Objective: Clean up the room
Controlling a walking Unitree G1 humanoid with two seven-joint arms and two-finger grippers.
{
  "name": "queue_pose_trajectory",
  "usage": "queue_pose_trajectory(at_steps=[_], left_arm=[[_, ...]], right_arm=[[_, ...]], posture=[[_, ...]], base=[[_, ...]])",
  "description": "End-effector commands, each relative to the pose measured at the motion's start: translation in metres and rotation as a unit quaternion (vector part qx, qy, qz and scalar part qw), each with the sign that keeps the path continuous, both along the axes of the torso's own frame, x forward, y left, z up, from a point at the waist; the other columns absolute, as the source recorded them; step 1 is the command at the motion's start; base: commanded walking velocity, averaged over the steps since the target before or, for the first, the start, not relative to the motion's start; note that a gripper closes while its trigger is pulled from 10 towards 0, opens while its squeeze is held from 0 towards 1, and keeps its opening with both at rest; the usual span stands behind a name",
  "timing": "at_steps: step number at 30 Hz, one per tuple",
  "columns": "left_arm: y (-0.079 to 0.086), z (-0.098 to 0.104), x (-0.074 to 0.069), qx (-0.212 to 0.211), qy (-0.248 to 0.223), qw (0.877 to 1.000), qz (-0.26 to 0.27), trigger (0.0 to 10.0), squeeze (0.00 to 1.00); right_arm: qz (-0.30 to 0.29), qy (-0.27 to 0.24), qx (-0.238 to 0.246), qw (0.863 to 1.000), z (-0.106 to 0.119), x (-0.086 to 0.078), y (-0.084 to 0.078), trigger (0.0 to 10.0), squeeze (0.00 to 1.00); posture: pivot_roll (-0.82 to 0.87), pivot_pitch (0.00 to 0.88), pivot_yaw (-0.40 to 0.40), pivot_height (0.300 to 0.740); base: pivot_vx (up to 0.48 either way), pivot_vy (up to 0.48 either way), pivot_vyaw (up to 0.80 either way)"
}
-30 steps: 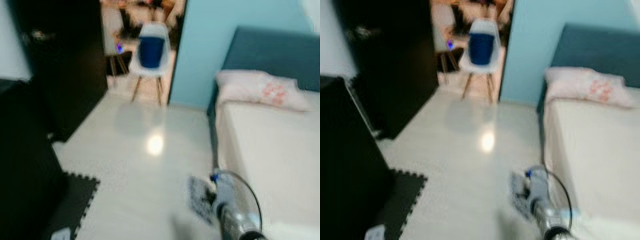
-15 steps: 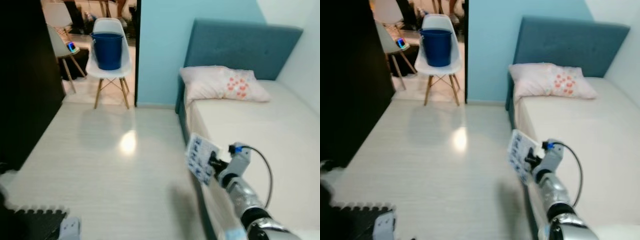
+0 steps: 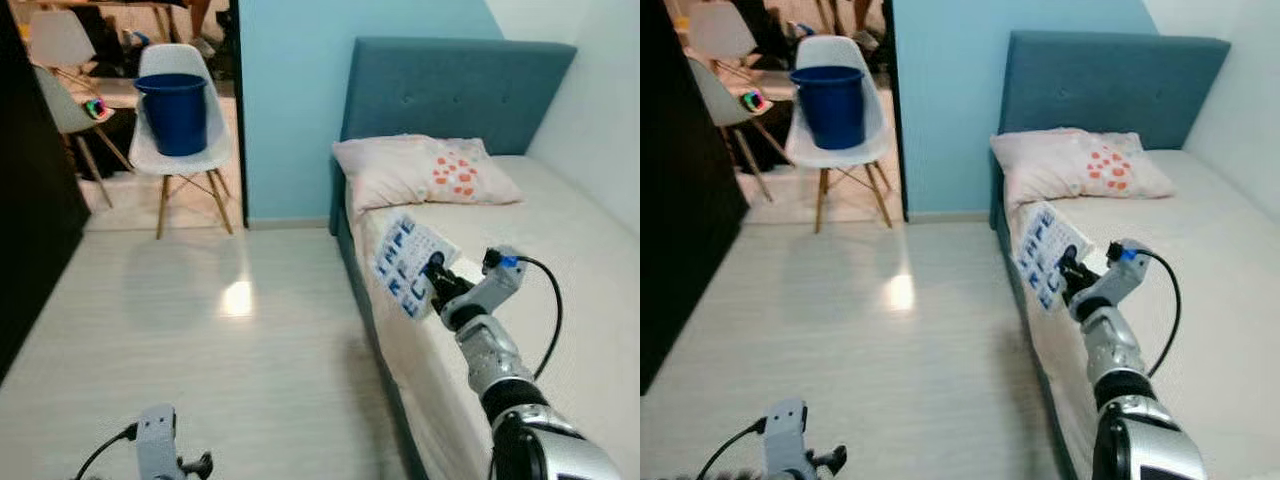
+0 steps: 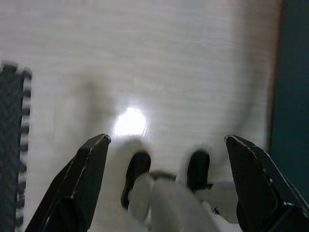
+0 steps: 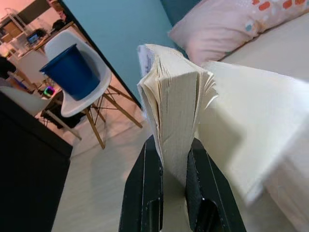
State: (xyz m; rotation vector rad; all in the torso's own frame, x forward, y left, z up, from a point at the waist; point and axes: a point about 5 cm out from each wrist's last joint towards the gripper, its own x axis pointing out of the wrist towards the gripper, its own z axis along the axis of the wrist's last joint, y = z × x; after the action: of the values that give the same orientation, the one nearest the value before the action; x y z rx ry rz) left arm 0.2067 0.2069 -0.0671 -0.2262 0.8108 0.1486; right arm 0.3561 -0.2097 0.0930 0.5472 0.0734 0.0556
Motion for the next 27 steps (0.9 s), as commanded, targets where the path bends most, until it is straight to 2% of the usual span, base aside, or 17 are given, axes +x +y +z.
queue_pose_trajectory(at_steps=[1,9,17,27], left_arm=[[-0.001,0.004,0.007,0.004,-0.01,1.0,-0.008,10.0,0.0],[-0.003,0.008,0.013,0.004,-0.02,1.0,-0.011,10.0,0.0],[-0.006,0.017,0.028,-0.001,-0.049,0.999,-0.008,10.0,0.0],[-0.008,0.02,0.034,-0.004,-0.059,0.998,-0.009,10.0,0.0]], right_arm=[[-0.006,-0.012,0.004,1.0,0.006,0.001,-0.006,10.0,0.0],[0.003,-0.016,0.014,1.0,0.004,0.0,-0.003,10.0,0.0],[-0.001,-0.023,0.023,0.999,0.009,0.002,-0.008,10.0,0.0],[-0.001,-0.028,0.027,0.999,0.013,0.003,-0.01,10.0,0.0]], posture=[[0.07,0.0,-0.054,0.74],[0.06,0.0,-0.047,0.74],[0.06,0.0,-0.051,0.74],[0.05,0.0,-0.052,0.74]], base=[[0.36,0.0,0.0],[0.362,0.0,0.0],[0.361,0.0,0.0],[0.361,0.0,0.0]])
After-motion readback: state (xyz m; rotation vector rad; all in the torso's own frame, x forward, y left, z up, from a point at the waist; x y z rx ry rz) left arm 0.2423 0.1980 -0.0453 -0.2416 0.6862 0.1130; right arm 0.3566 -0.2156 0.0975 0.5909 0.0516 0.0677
